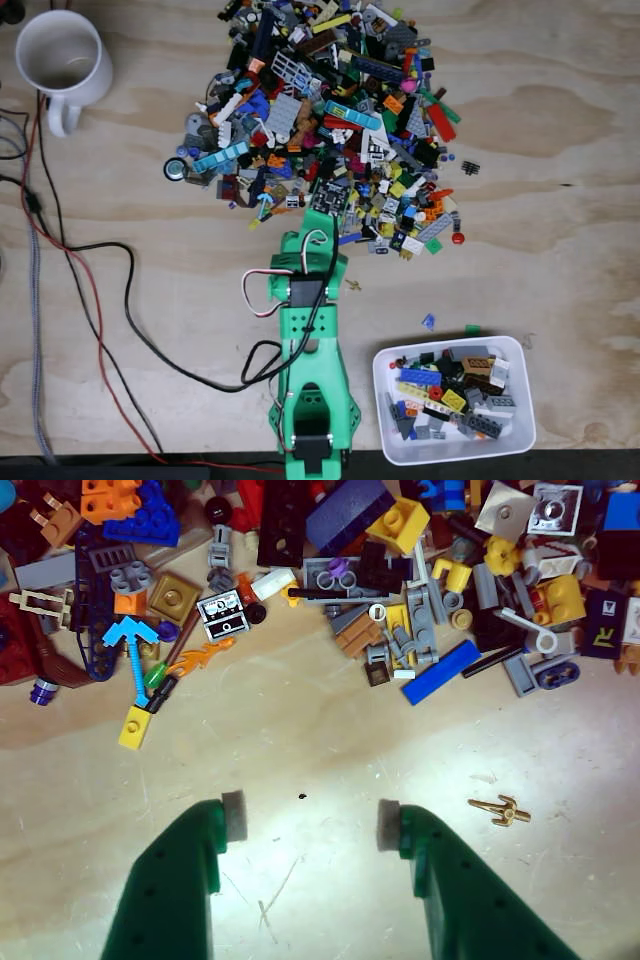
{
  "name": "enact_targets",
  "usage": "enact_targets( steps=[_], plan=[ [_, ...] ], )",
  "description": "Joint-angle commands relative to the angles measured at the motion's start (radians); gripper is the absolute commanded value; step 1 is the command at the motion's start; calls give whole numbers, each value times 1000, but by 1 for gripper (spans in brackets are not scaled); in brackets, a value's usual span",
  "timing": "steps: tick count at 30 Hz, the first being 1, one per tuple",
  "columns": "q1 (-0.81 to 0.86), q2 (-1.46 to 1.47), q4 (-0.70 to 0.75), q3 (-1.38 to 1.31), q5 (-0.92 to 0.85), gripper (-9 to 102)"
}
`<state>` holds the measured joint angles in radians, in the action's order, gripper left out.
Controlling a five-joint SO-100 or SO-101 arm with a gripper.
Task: Find the closest Lego and put it in the bin.
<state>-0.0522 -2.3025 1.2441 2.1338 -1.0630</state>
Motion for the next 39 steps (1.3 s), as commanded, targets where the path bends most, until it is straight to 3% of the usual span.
enact_targets(
  steps=[1,13,20,26,39],
  plan=[
    [-9,-74,20,-38,71,18],
    [-8,-71,-3,-15,114,17],
    [-155,146,-130,2,437,17],
    [-265,387,-242,-74,584,17],
    [-282,689,-327,-262,626,15]
  ],
)
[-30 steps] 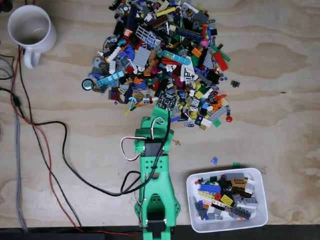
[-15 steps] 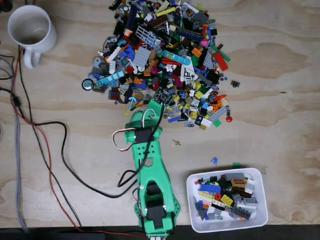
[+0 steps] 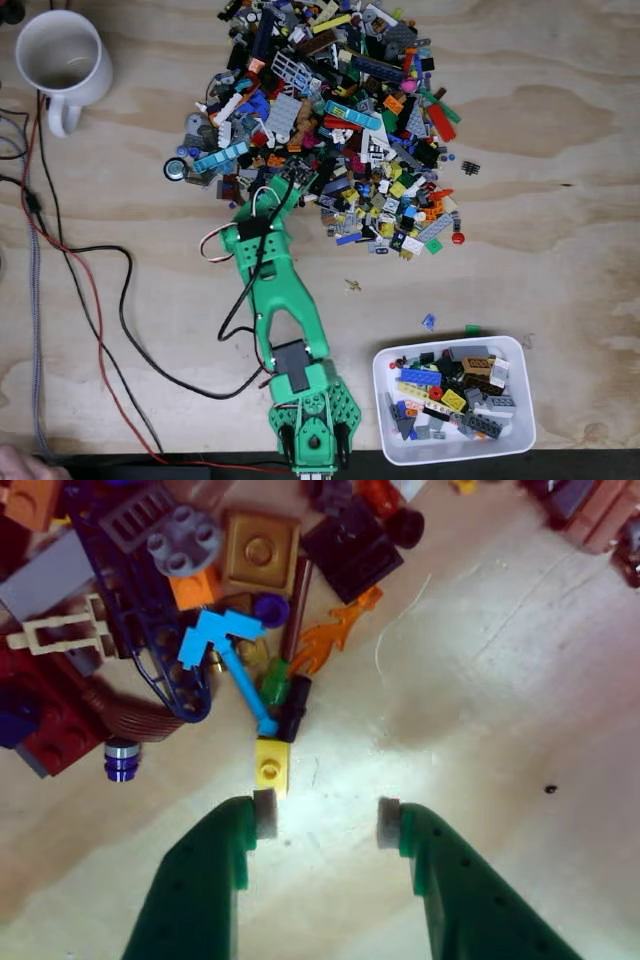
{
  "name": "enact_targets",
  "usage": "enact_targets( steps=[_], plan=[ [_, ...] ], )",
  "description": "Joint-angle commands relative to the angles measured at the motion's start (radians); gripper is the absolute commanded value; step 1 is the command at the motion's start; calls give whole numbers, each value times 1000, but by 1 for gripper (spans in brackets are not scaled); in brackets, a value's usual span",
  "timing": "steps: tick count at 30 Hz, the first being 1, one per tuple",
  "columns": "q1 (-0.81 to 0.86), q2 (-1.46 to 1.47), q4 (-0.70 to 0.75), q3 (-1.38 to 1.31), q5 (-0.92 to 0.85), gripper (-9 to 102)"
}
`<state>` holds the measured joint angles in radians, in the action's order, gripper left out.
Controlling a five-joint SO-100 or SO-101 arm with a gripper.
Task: Find the closest Lego and put it in the bin.
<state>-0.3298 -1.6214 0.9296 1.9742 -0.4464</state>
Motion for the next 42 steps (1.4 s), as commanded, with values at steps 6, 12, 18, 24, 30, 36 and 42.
enact_targets(
  steps=[6,12,18,24,30,36,42],
  plan=[
    [-21,86,-6,-178,32,15],
    [-57,143,-11,-207,61,15],
    [-75,172,-15,-224,75,14],
    [-64,199,-26,-241,67,13],
    [-57,216,-51,-232,64,12],
    [-49,222,-60,-227,63,11],
    [-43,230,-61,-221,61,8]
  ],
)
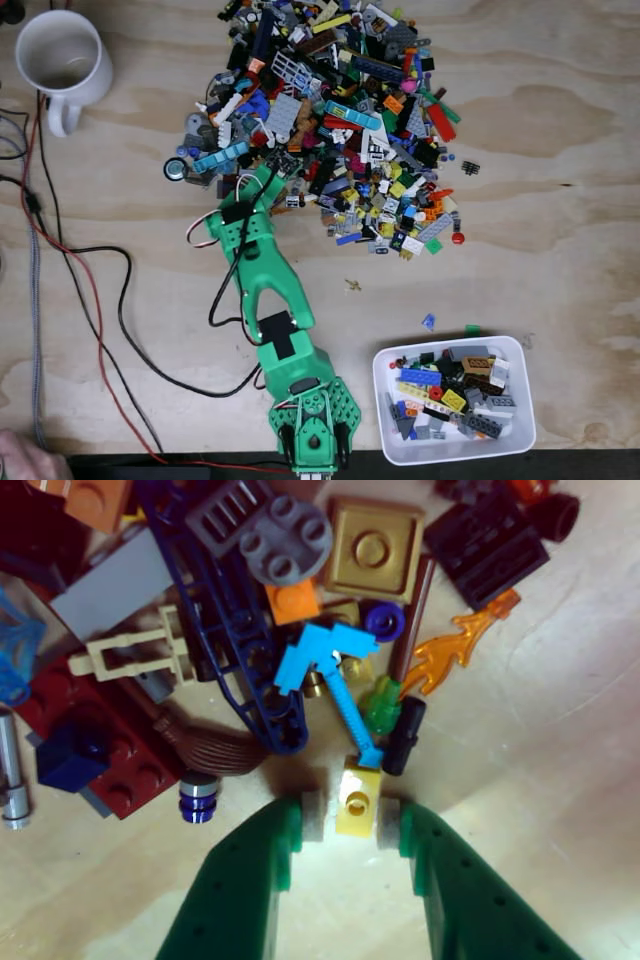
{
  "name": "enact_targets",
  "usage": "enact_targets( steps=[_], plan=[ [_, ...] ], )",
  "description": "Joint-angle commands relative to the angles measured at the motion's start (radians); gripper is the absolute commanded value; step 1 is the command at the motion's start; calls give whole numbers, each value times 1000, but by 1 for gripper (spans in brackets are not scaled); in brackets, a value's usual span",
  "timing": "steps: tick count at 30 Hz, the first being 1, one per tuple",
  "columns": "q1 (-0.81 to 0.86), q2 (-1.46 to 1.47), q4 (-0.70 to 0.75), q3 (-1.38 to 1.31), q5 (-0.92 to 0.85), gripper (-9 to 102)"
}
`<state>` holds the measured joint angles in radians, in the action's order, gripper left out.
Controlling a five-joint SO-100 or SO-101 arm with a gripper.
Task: Find the closest Lego and put it in the bin.
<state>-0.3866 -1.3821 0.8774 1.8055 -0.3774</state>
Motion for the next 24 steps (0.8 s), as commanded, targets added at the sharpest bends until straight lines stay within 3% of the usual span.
enact_targets(
  steps=[1,15,24],
  plan=[
    [15,-9,-9,-49,-9,7],
    [21,-23,2,-46,-3,4],
    [77,-219,333,-255,-67,4]
  ],
)
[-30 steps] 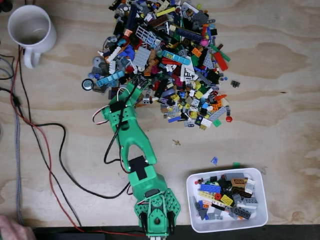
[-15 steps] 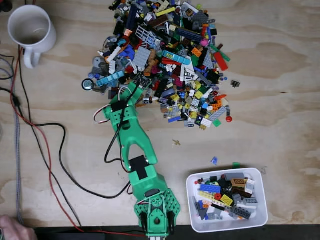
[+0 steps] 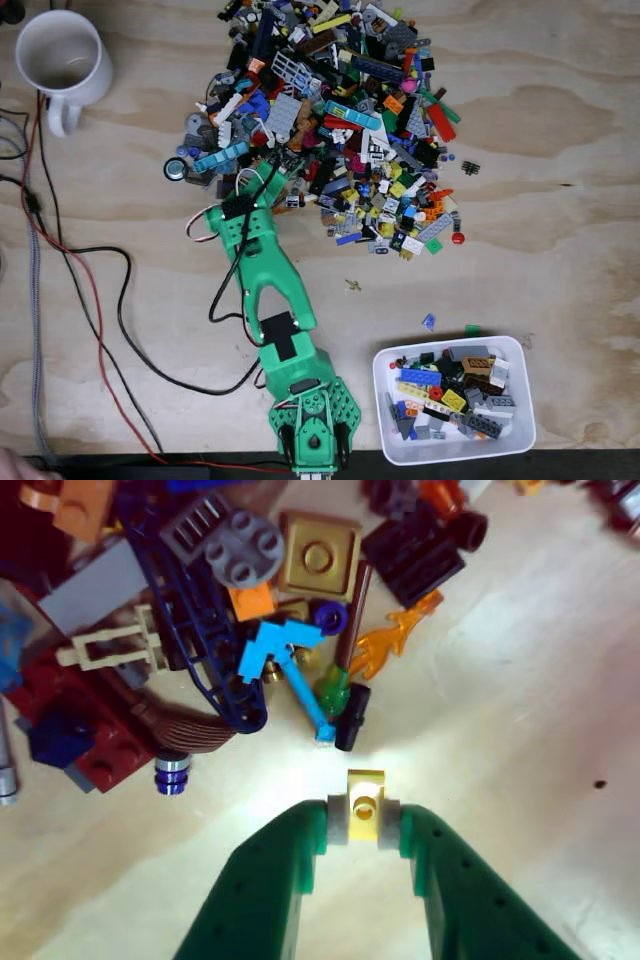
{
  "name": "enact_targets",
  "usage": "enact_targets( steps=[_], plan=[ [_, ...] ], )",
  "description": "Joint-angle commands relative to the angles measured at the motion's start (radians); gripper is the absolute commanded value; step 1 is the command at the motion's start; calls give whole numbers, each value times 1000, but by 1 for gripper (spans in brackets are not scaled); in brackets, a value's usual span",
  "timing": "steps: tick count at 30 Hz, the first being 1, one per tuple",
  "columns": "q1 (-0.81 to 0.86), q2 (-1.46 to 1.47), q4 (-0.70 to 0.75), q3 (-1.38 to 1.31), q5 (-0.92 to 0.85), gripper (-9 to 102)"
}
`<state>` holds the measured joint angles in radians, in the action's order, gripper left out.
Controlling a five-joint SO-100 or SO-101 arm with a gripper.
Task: Find the closest Lego and put it in the bin.
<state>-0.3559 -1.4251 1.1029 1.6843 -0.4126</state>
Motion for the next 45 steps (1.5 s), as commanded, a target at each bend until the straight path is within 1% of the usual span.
enact_targets(
  steps=[1,4,7,10,13,16,22,30,35,38,41,45],
  plan=[
    [69,-207,143,-149,-48,4],
    [163,-307,242,-170,-95,4],
    [305,-411,321,-149,-160,4],
    [508,-526,373,-83,-252,5],
    [746,-600,411,-28,-370,5],
    [957,-672,416,49,-483,5],
    [1275,-818,419,186,-634,5],
    [1615,-950,405,310,-784,5],
    [1755,-983,371,390,-870,5],
    [1793,-994,301,448,-887,12],
    [1804,-999,259,469,-897,16],
    [1738,-997,190,453,-867,16]
  ],
)
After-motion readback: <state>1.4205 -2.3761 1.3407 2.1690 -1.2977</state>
